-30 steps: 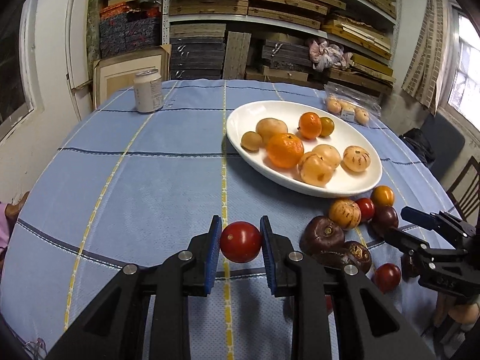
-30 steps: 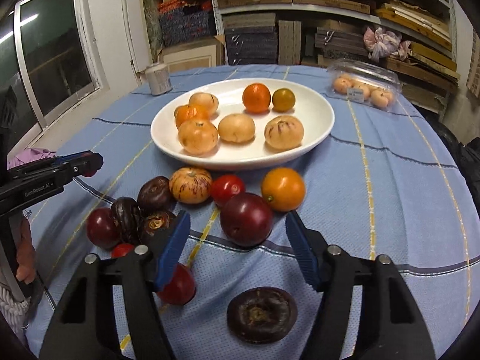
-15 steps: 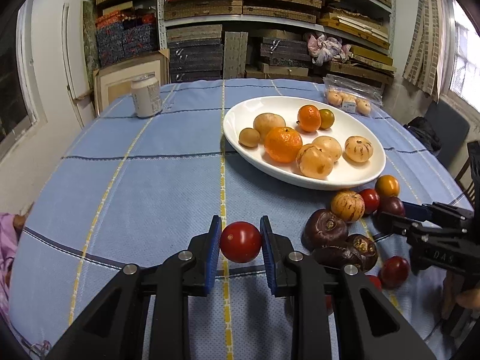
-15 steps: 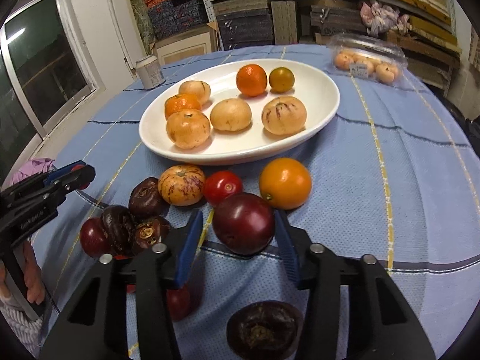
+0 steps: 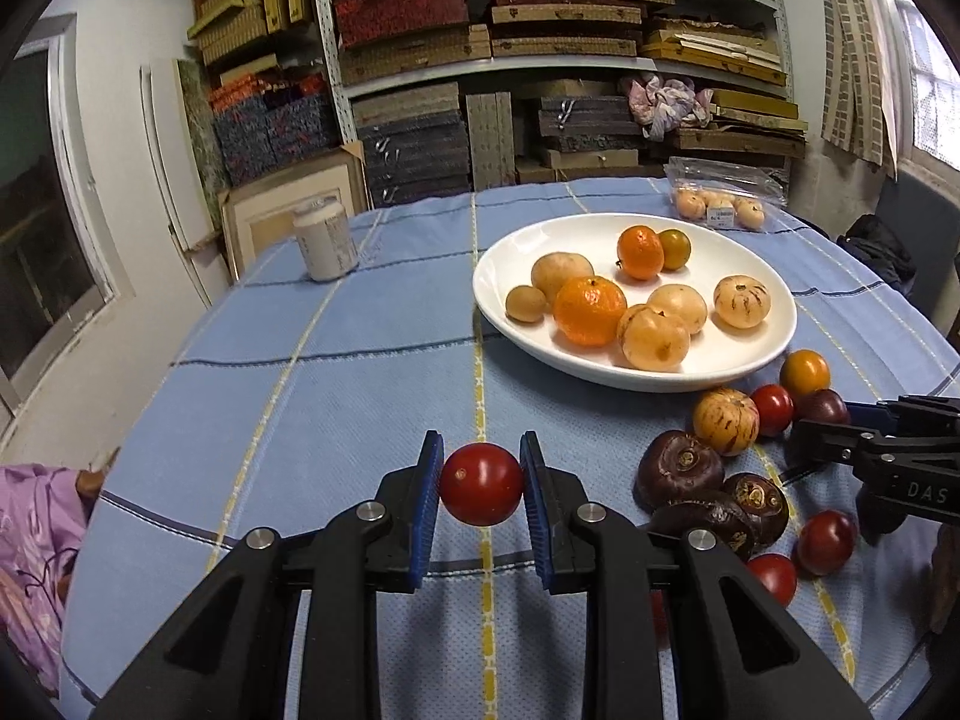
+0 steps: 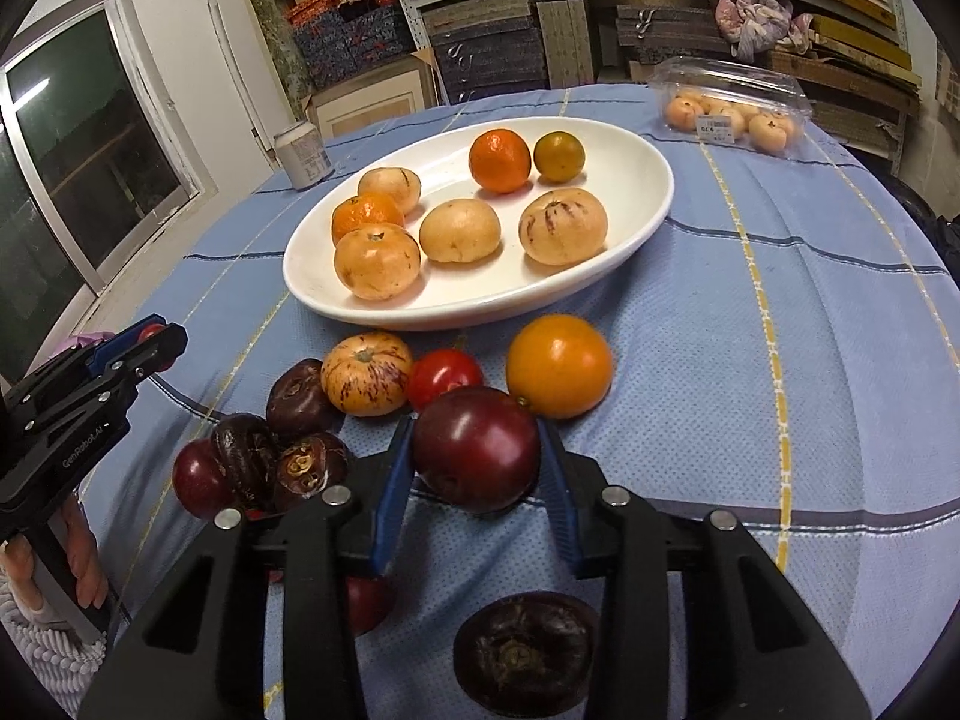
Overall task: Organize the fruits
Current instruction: 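Carry the tomato and plum onto the white plate and open both tools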
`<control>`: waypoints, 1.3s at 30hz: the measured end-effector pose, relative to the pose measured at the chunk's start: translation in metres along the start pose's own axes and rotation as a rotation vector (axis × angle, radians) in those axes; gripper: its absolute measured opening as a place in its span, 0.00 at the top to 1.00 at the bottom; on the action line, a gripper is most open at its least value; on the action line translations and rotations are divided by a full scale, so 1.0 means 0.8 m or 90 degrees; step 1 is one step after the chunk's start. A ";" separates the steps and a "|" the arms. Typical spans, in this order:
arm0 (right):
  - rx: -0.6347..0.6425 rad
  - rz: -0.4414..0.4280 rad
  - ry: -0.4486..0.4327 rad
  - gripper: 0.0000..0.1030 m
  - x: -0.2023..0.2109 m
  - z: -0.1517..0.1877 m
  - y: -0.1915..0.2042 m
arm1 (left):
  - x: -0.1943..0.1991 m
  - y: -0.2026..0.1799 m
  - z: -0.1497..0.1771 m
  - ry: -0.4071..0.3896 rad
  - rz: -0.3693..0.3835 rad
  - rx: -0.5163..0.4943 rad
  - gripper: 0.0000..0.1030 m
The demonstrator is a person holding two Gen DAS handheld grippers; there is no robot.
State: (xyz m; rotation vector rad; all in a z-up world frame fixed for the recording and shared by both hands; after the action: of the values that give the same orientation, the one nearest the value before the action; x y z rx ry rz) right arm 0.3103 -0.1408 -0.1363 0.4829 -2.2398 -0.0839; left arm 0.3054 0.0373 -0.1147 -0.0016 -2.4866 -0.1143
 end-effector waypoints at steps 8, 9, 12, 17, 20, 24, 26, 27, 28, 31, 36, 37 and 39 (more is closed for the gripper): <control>0.006 -0.001 -0.024 0.62 0.014 -0.001 0.007 | 0.010 -0.004 -0.006 -0.032 -0.009 -0.010 0.75; 0.005 -0.003 -0.034 0.62 0.020 -0.003 0.008 | 0.011 -0.003 -0.008 -0.035 -0.010 -0.009 0.75; 0.000 -0.012 -0.068 0.62 0.039 -0.013 0.011 | 0.015 -0.006 -0.022 -0.055 -0.012 -0.007 0.75; -0.004 -0.023 -0.108 0.62 0.064 -0.048 0.010 | 0.006 -0.020 -0.047 -0.064 -0.013 -0.024 0.75; 0.002 -0.014 -0.126 0.62 0.068 -0.088 0.006 | -0.006 -0.034 -0.067 -0.068 -0.010 -0.033 0.75; 0.007 -0.003 -0.132 0.62 0.055 -0.130 0.000 | -0.028 -0.050 -0.086 -0.068 -0.005 -0.044 0.75; 0.001 0.001 -0.127 0.62 0.039 -0.147 -0.007 | -0.040 -0.060 -0.094 -0.064 -0.001 -0.047 0.75; -0.004 0.000 -0.123 0.62 0.031 -0.153 -0.011 | -0.048 -0.065 -0.097 -0.061 0.002 -0.048 0.75; -0.007 0.000 -0.119 0.62 0.022 -0.158 -0.013 | -0.052 -0.068 -0.099 -0.058 0.004 -0.048 0.75; -0.012 0.003 -0.102 0.62 -0.005 -0.166 -0.022 | -0.075 -0.080 -0.105 -0.046 0.010 -0.054 0.75; -0.020 0.004 -0.080 0.62 -0.036 -0.167 -0.033 | -0.097 -0.089 -0.109 -0.034 0.018 -0.056 0.75; -0.021 0.004 -0.077 0.62 -0.039 -0.165 -0.035 | -0.100 -0.090 -0.110 -0.032 0.018 -0.057 0.75; -0.022 0.007 -0.070 0.62 -0.046 -0.164 -0.039 | -0.103 -0.088 -0.116 -0.036 0.021 -0.051 0.75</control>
State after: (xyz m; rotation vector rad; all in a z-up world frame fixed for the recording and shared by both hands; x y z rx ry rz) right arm 0.4396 -0.1433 -0.0831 0.4579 -2.3446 -0.1464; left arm 0.4249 -0.0381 -0.0973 -0.0800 -2.5348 -0.2016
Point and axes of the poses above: each gripper's, at about its wrist camera, not at the fingertips, and x roughly against the way its jaws point, y to its left, z to its underside, the point moved 6 cm from there along -x, roughly the way its jaws point, and after that the axes turned 5 degrees about x, right-handed, at the moved point
